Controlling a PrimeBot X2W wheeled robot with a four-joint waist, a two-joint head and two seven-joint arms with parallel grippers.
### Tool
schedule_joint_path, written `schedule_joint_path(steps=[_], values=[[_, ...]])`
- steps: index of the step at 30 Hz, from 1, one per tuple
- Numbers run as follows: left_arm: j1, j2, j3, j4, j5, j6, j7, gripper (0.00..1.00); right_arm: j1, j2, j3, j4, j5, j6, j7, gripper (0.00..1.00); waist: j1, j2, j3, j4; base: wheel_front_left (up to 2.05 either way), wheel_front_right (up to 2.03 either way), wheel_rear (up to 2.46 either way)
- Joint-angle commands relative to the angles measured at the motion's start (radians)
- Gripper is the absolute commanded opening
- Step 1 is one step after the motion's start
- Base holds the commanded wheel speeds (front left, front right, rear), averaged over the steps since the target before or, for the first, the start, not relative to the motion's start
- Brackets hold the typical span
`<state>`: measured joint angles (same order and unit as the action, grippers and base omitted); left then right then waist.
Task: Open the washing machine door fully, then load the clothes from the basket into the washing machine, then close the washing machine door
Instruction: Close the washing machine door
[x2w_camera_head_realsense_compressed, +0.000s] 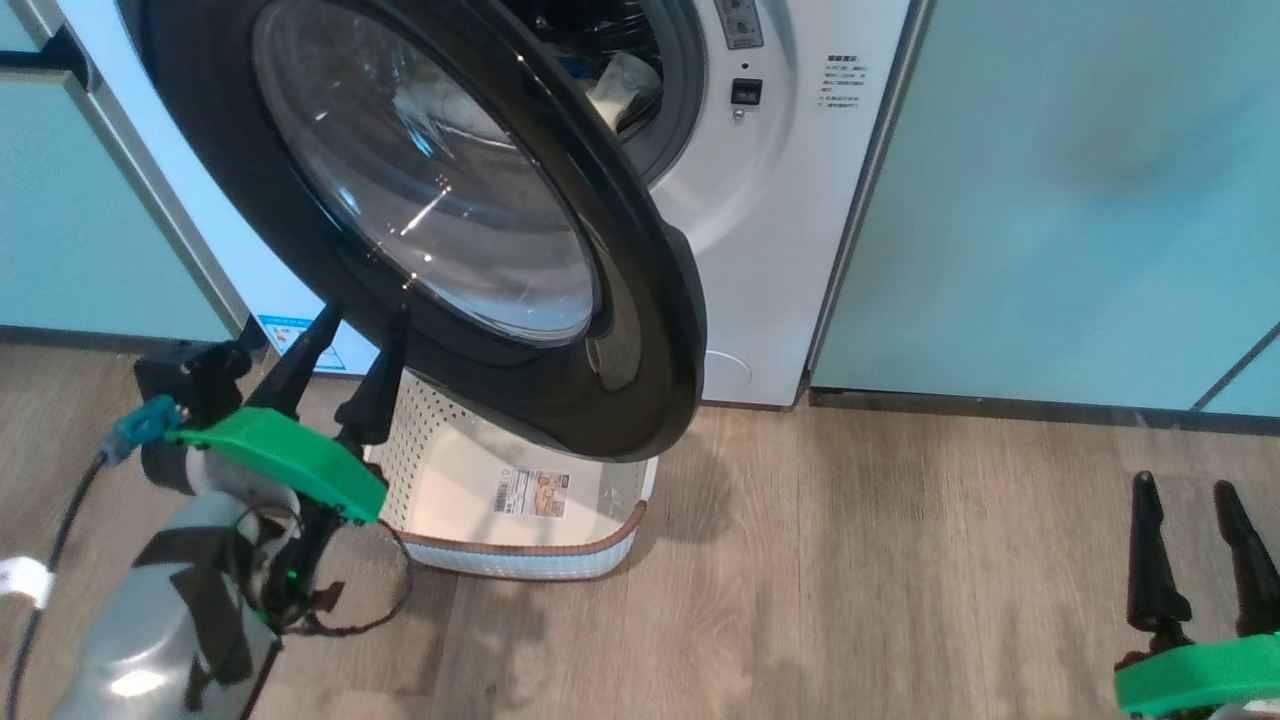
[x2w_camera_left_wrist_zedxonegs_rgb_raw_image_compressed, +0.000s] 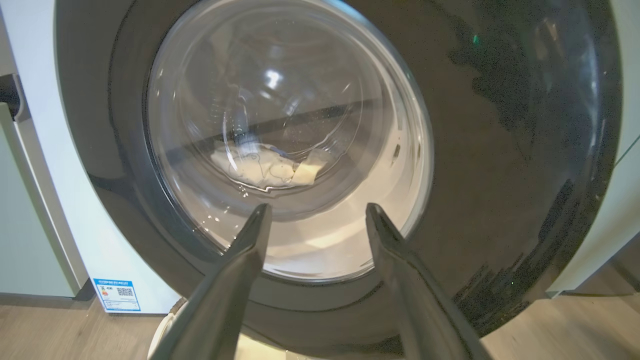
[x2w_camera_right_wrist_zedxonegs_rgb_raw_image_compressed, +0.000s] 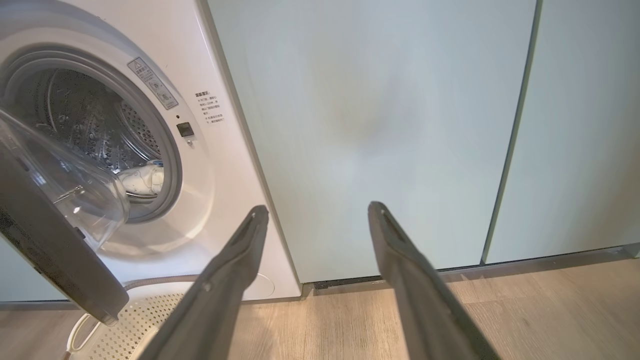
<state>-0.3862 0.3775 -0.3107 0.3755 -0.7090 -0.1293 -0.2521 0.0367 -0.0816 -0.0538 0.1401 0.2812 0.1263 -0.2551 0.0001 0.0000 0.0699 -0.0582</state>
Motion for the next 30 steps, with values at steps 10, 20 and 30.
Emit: schedule_joint_path(steps=[10,20,30], values=[[0.056,-0.080,0.214,-0.106,0.172,-0.001,-0.010,1.00,-0.027,-0.008,0.014,-0.037,-0.002,0.004,-0.007,1.00,-0.0001,0.0000,0.002,-0.003,0.00,0.00,0.00],[0.089,-0.119,0.249,-0.102,0.227,-0.001,-0.010,1.00,-0.021,-0.003,0.013,-0.041,-0.005,0.004,-0.007,1.00,-0.0001,0.0000,-0.003,-0.001,0.00,0.00,0.00],[0.089,-0.132,0.311,-0.079,0.277,-0.001,-0.010,1.00,-0.054,0.009,-0.045,-0.112,0.039,0.004,-0.007,0.00,-0.0001,0.0000,-0.002,0.002,0.00,0.00,0.00]])
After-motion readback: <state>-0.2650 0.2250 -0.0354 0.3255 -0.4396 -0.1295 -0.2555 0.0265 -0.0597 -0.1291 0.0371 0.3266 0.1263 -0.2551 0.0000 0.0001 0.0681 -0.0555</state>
